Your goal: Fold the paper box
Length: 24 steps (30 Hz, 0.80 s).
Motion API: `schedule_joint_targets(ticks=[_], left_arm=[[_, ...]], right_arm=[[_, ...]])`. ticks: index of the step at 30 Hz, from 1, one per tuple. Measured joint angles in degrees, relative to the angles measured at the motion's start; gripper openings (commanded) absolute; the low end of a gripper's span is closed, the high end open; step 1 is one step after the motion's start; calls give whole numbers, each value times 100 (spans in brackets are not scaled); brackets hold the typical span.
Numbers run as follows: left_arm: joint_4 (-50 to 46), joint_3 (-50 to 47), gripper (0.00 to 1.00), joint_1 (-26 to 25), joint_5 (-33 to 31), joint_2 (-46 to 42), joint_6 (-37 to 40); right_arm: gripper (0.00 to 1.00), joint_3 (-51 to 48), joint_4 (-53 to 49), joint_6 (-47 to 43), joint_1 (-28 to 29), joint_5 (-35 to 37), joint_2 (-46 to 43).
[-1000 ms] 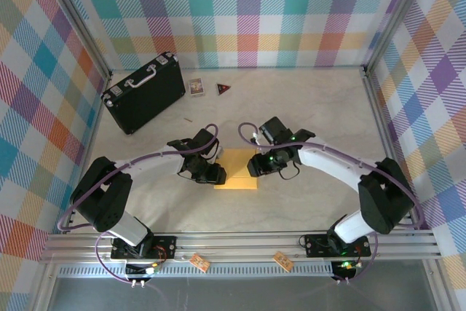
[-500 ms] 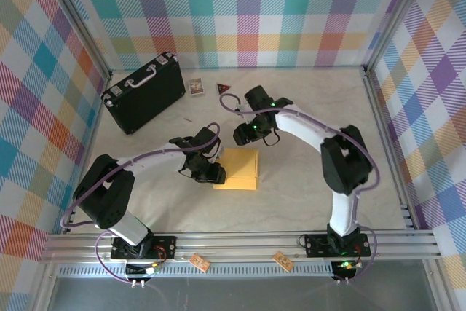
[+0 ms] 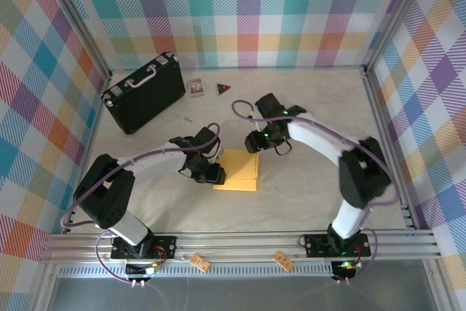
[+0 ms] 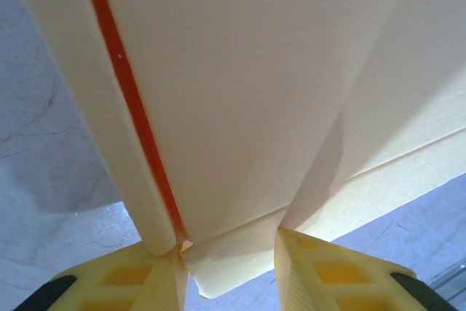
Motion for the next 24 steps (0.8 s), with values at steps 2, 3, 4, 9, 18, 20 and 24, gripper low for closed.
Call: schedule_joint_targets(ticks=[2,3,4,9,18,20,24], left_arm=[[11,0,35,0,46,-42,-4],[17,0,35,0,83,-61,-15],[22,0,35,0,109,-79,-17],[59,0,35,4,258,-149,-46],[245,-107,35,4,367,-376,-170],[291,-173,35,4,385,-376,-175],[317,-247,35,4,387,-374,-179]], right_arm=[[56,-619,76,319,-7,-177,-807],[55,-957,151,472,-11,-339,-1150],[54,-1235,225,595,-11,-492,-1379],[48,-2479,625,1217,7,-1172,-1672],[43,-2863,1486,2002,125,-1939,-1482],[43,-2927,1596,2116,157,-2052,-1436],[41,-2951,1718,2243,157,-2142,-1320]])
